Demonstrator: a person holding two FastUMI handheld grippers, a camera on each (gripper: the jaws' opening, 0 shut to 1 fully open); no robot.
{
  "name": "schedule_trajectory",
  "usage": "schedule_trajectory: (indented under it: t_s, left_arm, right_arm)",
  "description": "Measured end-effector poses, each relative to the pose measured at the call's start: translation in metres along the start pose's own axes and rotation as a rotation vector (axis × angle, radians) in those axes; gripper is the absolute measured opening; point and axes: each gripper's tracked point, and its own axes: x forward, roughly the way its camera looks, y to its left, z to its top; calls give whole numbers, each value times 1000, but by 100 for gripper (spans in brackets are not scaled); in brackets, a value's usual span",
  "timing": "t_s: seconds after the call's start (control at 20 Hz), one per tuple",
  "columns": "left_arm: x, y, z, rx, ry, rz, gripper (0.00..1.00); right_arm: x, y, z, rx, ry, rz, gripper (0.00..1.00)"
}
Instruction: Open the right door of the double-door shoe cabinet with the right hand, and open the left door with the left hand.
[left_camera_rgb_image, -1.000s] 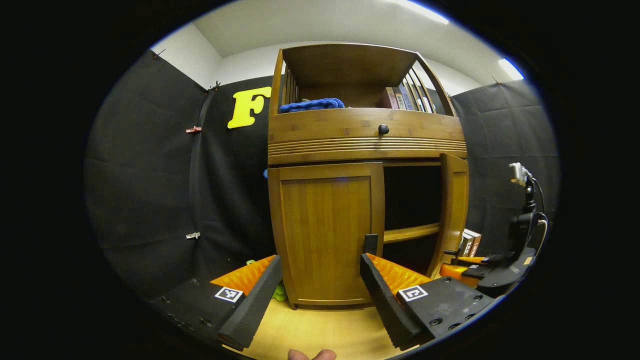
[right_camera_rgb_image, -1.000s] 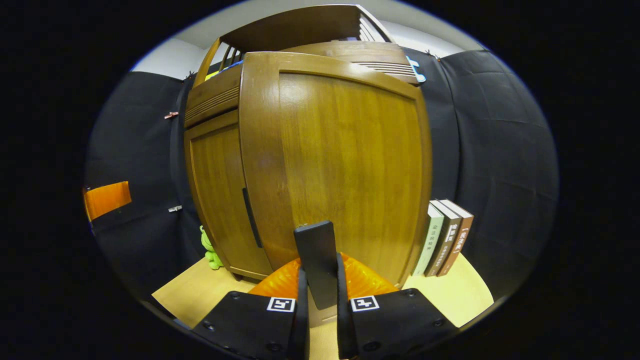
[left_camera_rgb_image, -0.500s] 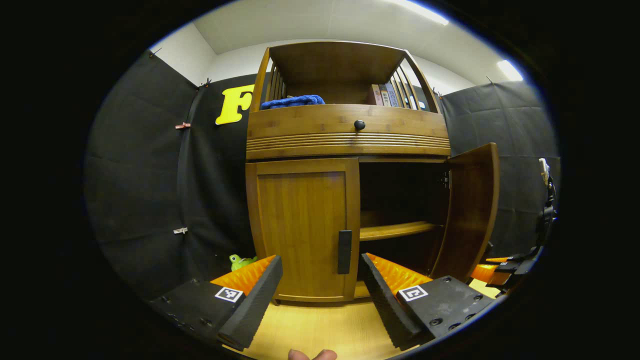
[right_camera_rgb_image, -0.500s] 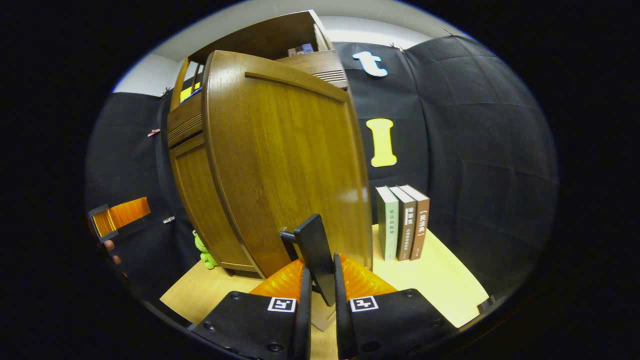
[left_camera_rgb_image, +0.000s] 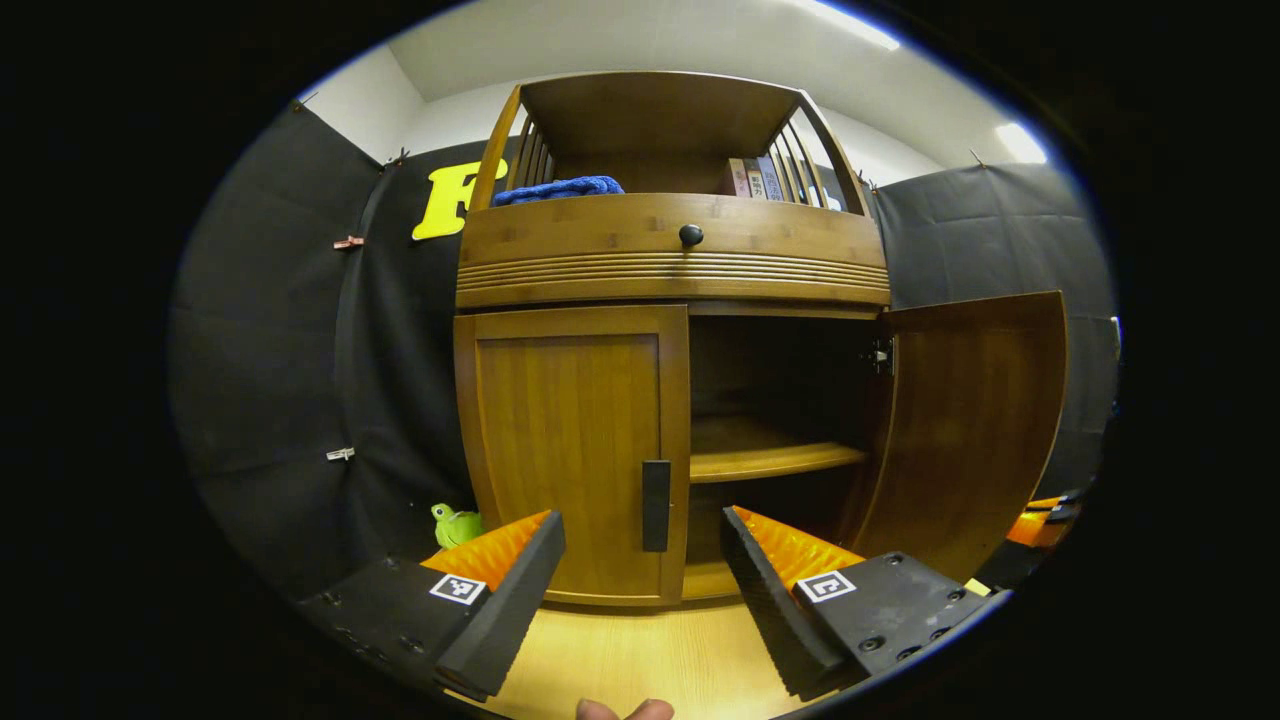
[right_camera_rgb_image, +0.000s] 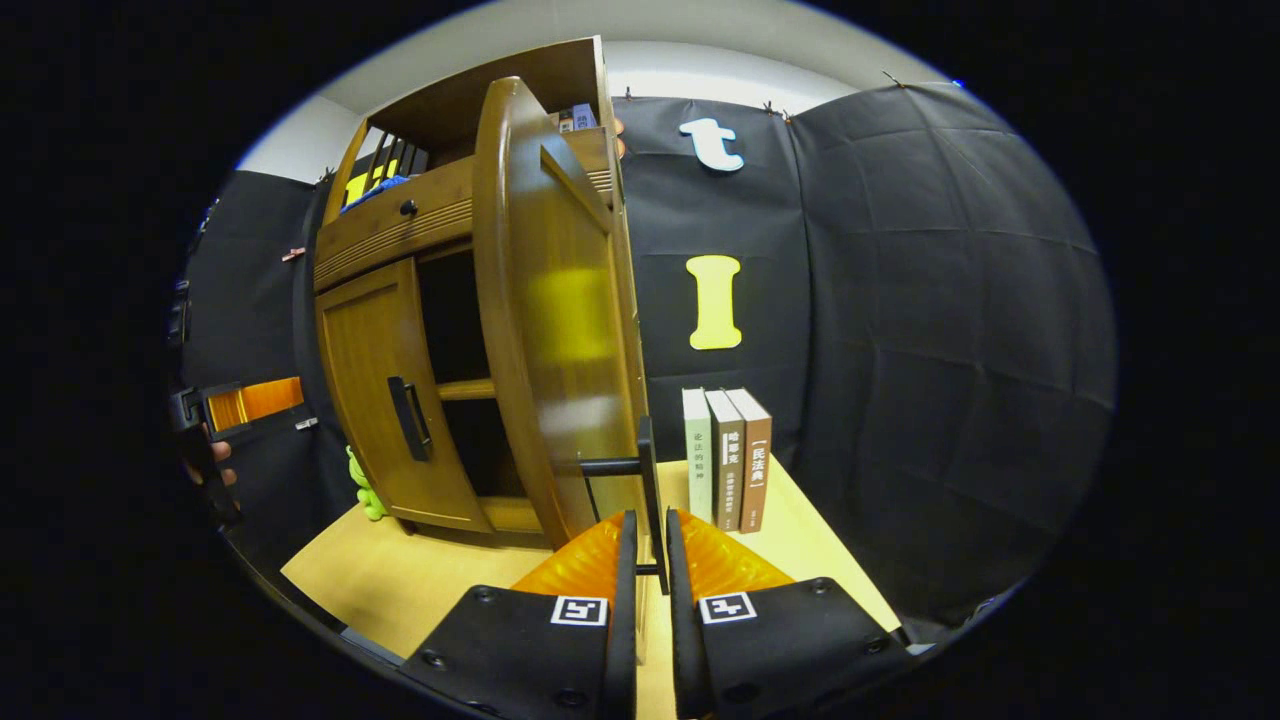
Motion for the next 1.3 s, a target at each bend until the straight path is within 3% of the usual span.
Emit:
schedule_trajectory:
  t_s: [0.15, 0.3, 0.5, 0.8, 0.85, 1.15, 1.3]
  left_arm:
    - [8, -8, 1, -16, 7, -3, 97]
    - [16, -14, -1, -16, 19, -1, 98]
    - [28, -18, -8, -17, 38, 0, 97]
    - [62, -25, -22, 15, 61, -10, 97]
    - [71, -27, -25, 18, 61, -19, 96]
    - [127, -23, -54, 33, 67, -24, 97]
    - [151, -10, -66, -6, 80, 12, 90]
  right_arm:
    - [-2, -8, 4, 16, -9, -23, 19]
    - [3, 3, 8, 50, -22, 12, 19]
    - [-4, -13, 13, 13, -39, -20, 19]
    - [0, -46, 28, 20, -129, -197, 100]
    - [-1, -54, 29, 22, -136, -234, 98]
    - [-10, -66, 29, -23, -133, -254, 98]
    - [-9, -67, 29, -30, -134, -253, 98]
